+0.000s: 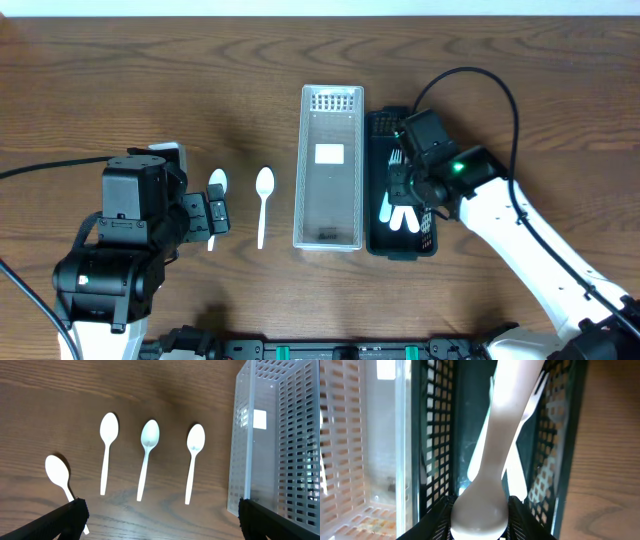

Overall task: Pack container
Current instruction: 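Carry the spoon into the black basket and open the right gripper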

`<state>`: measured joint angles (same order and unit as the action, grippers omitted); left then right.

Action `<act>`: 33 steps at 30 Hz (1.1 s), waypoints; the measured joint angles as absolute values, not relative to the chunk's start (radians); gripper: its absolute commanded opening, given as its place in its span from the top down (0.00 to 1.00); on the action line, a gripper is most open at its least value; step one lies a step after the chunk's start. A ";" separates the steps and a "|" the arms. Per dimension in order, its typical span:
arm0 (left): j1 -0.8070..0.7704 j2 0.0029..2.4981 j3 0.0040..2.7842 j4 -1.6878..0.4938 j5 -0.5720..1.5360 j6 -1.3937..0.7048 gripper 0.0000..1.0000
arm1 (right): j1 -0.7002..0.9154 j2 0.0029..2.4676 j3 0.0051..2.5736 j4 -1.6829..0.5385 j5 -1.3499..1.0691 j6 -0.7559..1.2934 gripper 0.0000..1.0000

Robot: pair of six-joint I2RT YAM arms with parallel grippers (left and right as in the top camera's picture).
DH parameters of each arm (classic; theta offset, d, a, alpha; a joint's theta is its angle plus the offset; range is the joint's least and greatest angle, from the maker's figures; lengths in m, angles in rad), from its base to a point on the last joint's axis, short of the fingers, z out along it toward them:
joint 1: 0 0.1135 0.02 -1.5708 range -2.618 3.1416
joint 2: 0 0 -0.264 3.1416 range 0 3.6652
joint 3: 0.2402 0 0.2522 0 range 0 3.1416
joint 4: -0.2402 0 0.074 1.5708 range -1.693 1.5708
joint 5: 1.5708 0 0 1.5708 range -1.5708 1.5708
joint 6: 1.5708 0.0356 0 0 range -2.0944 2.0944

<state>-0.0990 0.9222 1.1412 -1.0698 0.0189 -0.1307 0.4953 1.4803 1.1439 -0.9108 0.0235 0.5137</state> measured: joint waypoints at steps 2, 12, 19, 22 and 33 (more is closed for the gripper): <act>-0.099 0.922 1.141 -1.075 0.019 -0.131 0.02 | 0.506 1.498 1.144 -0.915 0.026 0.514 0.89; -0.099 0.922 1.141 -1.077 0.019 -0.131 0.02 | 0.521 1.627 1.143 -0.908 0.031 0.507 0.63; -0.099 0.922 1.141 -1.077 0.019 -0.131 0.02 | 0.521 1.628 1.144 -0.876 0.034 0.476 0.31; -0.099 0.922 1.141 -1.077 0.019 -0.131 0.02 | 0.521 1.628 1.154 -0.886 0.035 0.454 0.31; -0.099 0.922 1.142 -1.096 0.019 -0.131 0.02 | 0.488 1.618 1.581 -1.145 0.166 0.455 0.06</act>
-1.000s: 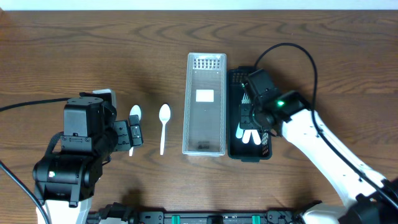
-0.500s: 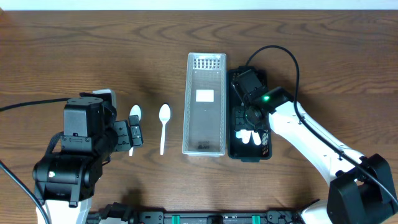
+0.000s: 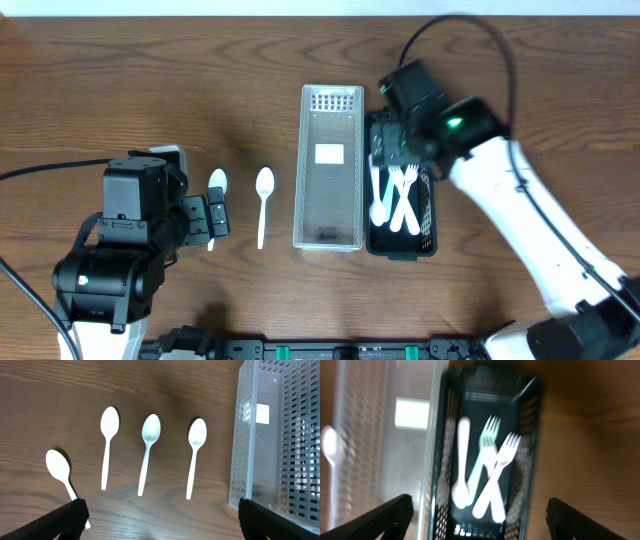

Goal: Pack container

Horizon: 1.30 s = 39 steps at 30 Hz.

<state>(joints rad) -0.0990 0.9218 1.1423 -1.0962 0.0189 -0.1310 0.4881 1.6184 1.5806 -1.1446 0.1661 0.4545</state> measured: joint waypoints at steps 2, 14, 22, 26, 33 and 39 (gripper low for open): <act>-0.099 0.922 1.142 -1.098 0.019 -0.131 0.02 | 0.441 1.593 1.629 -1.173 0.181 0.481 0.01; -0.099 0.922 1.142 -1.103 0.019 -0.131 0.02 | 0.001 1.337 1.538 -1.221 0.107 0.509 0.01; -0.126 0.922 1.143 -1.101 0.019 -0.131 0.02 | -0.171 1.363 1.194 -1.064 0.006 0.422 0.01; -0.179 0.932 1.151 -1.099 0.019 -0.149 0.02 | -0.193 1.364 1.126 -1.035 -0.013 0.395 0.01; -0.199 1.168 1.282 -1.062 0.002 -0.185 0.02 | -0.193 1.364 1.120 -1.020 -0.028 0.377 0.01; -0.199 1.450 1.291 -0.982 -0.008 -0.187 0.02 | -0.193 1.364 1.120 -1.020 -0.030 0.369 0.01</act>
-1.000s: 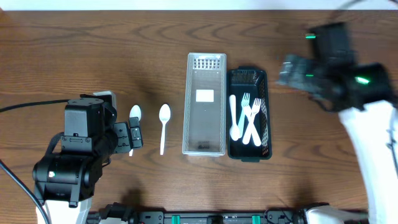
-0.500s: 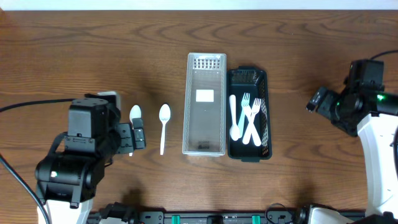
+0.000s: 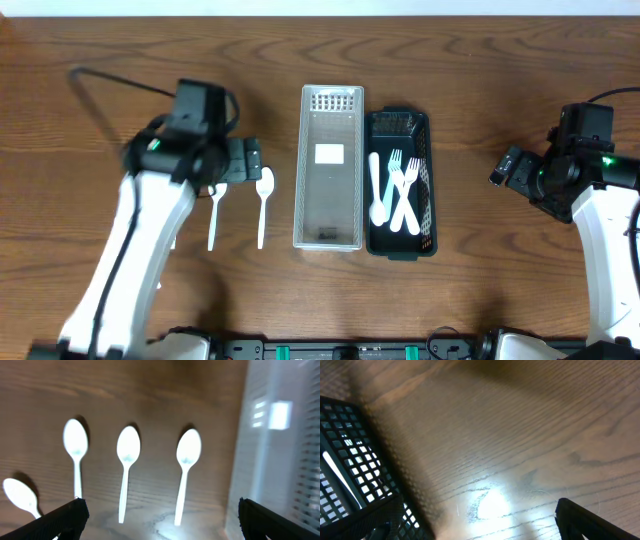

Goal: Pack container

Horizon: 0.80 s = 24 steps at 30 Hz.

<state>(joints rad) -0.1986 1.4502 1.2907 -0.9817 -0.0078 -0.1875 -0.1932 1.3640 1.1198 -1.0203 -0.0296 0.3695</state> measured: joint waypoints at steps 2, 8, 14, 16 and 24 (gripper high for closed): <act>-0.199 1.513 1.290 -0.977 -0.008 -0.187 0.02 | -0.193 1.364 1.120 -1.020 -0.030 0.369 0.01; -0.199 1.651 1.253 -0.922 0.001 -0.184 0.02 | -0.193 1.364 1.120 -1.019 -0.030 0.369 0.01; -0.208 1.742 1.188 -0.855 0.023 -0.179 0.02 | -0.193 1.364 1.120 -1.019 -0.031 0.369 0.01; -0.216 1.757 1.182 -0.849 0.025 -0.173 0.02 | -0.193 1.364 1.120 -1.019 -0.031 0.369 0.01; -0.256 1.767 1.165 -0.784 0.031 -0.148 0.02 | -0.193 1.364 1.120 -1.019 -0.031 0.369 0.01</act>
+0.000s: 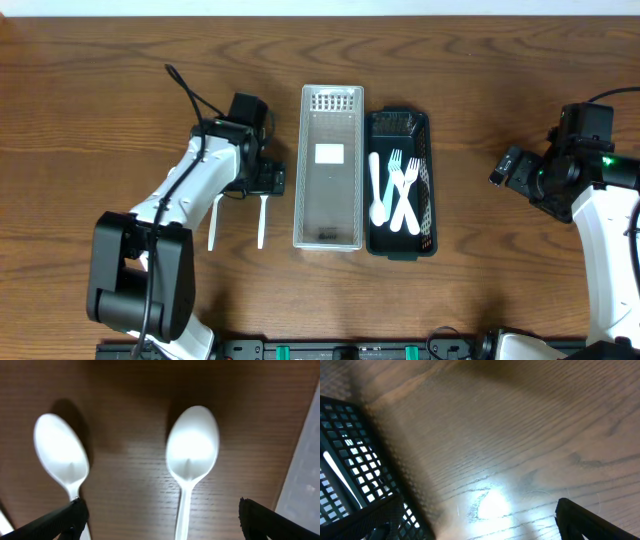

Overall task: Pack container
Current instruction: 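Lower the left gripper onto a white spoon and close on it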

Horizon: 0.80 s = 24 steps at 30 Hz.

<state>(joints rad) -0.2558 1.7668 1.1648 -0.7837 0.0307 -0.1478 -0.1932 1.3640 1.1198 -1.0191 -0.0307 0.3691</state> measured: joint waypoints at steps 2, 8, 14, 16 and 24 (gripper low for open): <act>-0.264 1.768 1.144 -0.755 0.035 -0.145 0.02 | -0.193 1.364 1.120 -1.019 -0.030 0.369 0.01; -0.270 1.777 1.057 -0.698 0.055 -0.145 0.02 | -0.193 1.364 1.120 -1.019 -0.031 0.369 0.01; -0.270 1.779 1.034 -0.690 0.061 -0.146 0.02 | -0.193 1.364 1.120 -1.020 -0.031 0.364 0.01; -0.270 1.779 1.034 -0.688 0.062 -0.146 0.01 | -0.193 1.364 1.120 -1.022 -0.031 0.362 0.01; -0.270 1.779 1.000 -0.620 0.080 -0.146 0.01 | -0.193 1.364 1.119 -1.024 -0.031 0.356 0.01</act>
<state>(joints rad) -0.2695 1.7786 1.0000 -0.6201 0.0803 -0.1459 -0.1932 1.3640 1.1194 -1.0245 -0.0307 0.3557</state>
